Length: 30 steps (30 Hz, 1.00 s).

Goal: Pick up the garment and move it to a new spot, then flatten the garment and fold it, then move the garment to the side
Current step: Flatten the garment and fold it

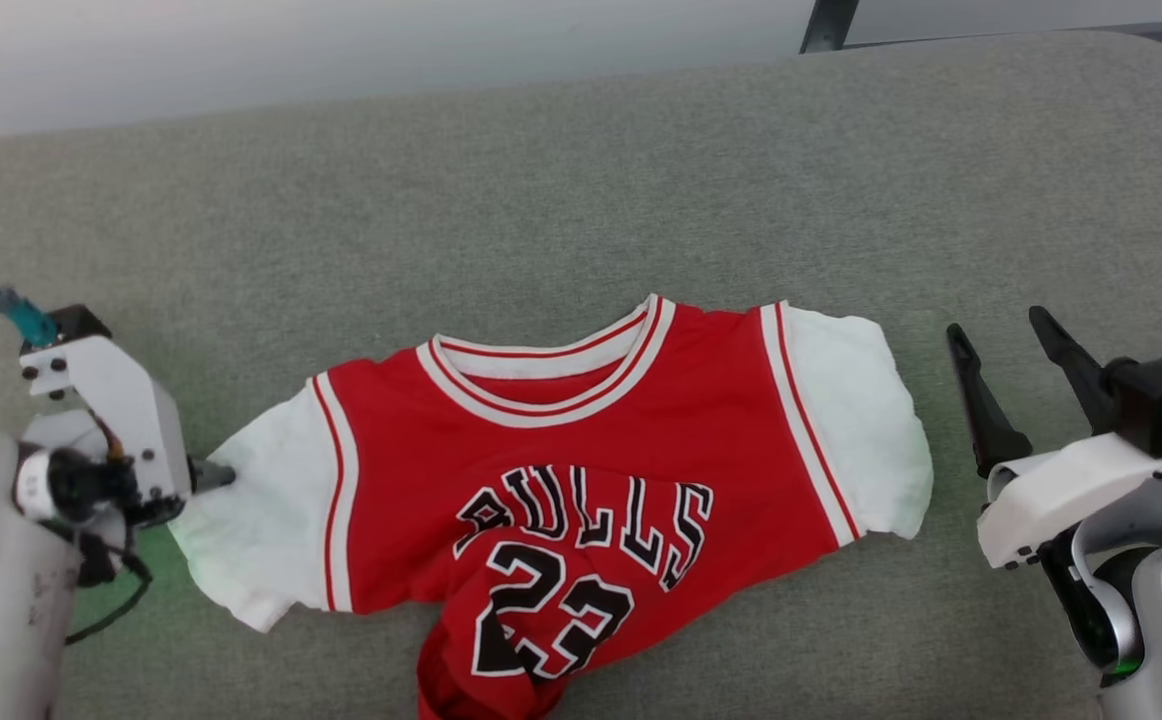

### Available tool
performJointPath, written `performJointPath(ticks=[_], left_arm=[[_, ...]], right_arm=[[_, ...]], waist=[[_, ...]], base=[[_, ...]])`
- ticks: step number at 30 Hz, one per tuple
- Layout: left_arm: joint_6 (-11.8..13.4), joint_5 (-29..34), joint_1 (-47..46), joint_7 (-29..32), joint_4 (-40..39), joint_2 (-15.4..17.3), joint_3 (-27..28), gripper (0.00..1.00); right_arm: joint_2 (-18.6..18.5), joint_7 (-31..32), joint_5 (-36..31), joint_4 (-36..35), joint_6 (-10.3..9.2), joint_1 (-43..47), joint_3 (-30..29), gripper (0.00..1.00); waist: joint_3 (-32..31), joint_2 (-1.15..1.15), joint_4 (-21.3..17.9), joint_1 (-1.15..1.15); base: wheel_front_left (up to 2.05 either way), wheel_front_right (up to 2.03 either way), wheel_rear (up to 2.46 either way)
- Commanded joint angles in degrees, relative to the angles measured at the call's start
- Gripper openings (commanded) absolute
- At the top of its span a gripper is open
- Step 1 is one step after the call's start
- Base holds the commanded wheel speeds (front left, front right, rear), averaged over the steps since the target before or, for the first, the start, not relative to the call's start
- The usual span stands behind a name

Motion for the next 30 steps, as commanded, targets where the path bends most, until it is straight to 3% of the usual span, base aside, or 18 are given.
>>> performJointPath(ticks=[1,6,16,29,30], left_arm=[[0.17,-1.24,3.9,2.12,3.11,-4.73,-1.85,0.0],[-0.93,-1.16,2.02,0.72,2.26,-6.04,-2.43,0.0],[-2.59,-0.51,-1.94,-2.5,2.32,-9.38,-4.04,0.0],[-4.18,-0.22,-5.04,-5.14,6.25,-12.63,-5.72,0.0],[-4.24,-0.24,-5.26,-5.2,6.61,-12.73,-5.81,0.0]], right_arm=[[-0.27,1.53,1.36,-0.11,-0.08,-1.09,0.38,1.0],[-2.11,10.01,5.94,1.21,-0.08,-3.93,1.77,1.0],[-4.76,35.35,14.82,8.16,-0.08,-12.39,2.2,1.0],[-1.46,48.56,12.32,23.11,-0.06,-19.34,3.46,1.0],[-1.36,49.27,11.58,24.38,-0.06,-20.0,3.87,0.43]], waist=[[0.44,0.0,0.48,0.0],[1.32,0.0,1.58,0.0],[3.74,0.0,5.31,0.0],[4.67,0.0,7.74,0.0],[4.61,0.0,7.8,0.0]], base=[[0.0,0.0,0.0],[0.0,0.0,0.0],[0.0,0.0,0.0],[0.0,0.0,0.0],[0.0,0.0,0.0]])
